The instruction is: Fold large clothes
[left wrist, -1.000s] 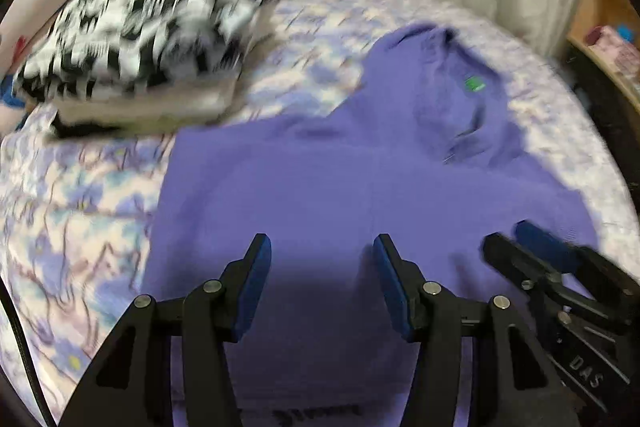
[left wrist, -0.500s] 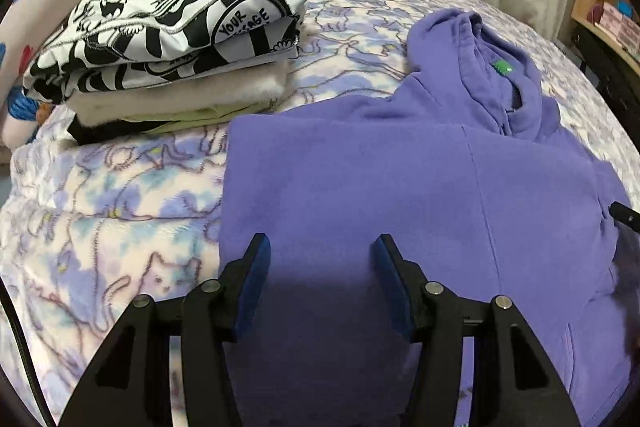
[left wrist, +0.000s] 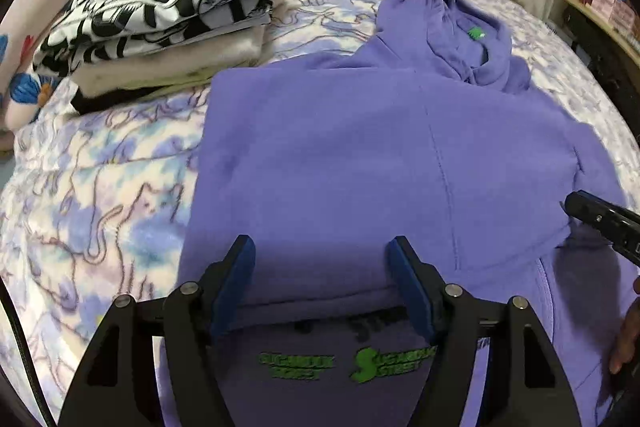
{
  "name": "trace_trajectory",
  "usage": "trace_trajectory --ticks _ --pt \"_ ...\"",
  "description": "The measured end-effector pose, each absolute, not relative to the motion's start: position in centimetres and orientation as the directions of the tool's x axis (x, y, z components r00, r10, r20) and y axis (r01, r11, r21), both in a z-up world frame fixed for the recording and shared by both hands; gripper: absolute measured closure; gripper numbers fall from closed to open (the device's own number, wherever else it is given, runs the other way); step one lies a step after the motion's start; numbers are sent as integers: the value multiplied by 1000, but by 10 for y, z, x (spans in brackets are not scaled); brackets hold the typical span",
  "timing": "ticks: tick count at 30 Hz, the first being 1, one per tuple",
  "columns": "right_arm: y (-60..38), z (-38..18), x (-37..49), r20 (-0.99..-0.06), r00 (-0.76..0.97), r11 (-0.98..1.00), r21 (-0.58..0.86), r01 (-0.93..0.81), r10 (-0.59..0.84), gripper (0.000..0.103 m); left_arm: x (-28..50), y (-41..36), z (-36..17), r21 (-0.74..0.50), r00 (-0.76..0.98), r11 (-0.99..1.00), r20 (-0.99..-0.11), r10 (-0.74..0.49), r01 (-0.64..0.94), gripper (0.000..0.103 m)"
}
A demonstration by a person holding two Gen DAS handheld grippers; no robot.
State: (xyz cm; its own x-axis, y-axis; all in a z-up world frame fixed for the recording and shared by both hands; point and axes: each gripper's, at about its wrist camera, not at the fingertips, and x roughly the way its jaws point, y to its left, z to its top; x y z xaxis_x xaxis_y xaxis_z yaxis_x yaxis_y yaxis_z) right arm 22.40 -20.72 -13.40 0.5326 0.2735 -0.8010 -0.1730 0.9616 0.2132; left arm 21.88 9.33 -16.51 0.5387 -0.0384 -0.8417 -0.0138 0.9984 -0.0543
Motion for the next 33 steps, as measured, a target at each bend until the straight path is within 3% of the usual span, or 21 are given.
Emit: trace_trajectory --ticks 3,6,17,27,33 --pt "-227 -128 217 -789 535 954 248 -171 301 73 214 101 -163 -69 542 998 -839 -54 -8 35" --pt "-239 -126 208 -815 559 988 114 -99 150 68 209 101 -159 -53 546 999 -837 -39 -10 35" --pt "-260 -106 163 -791 548 956 288 -60 273 68 169 102 -132 -50 533 998 -846 -27 -30 35" --pt "-254 -66 95 -741 587 939 327 -109 326 67 93 114 -92 -47 557 997 -831 -8 -56 35" --pt "-251 -49 54 -711 617 935 328 -134 338 57 41 119 -75 -45 577 996 -817 7 -77 32"
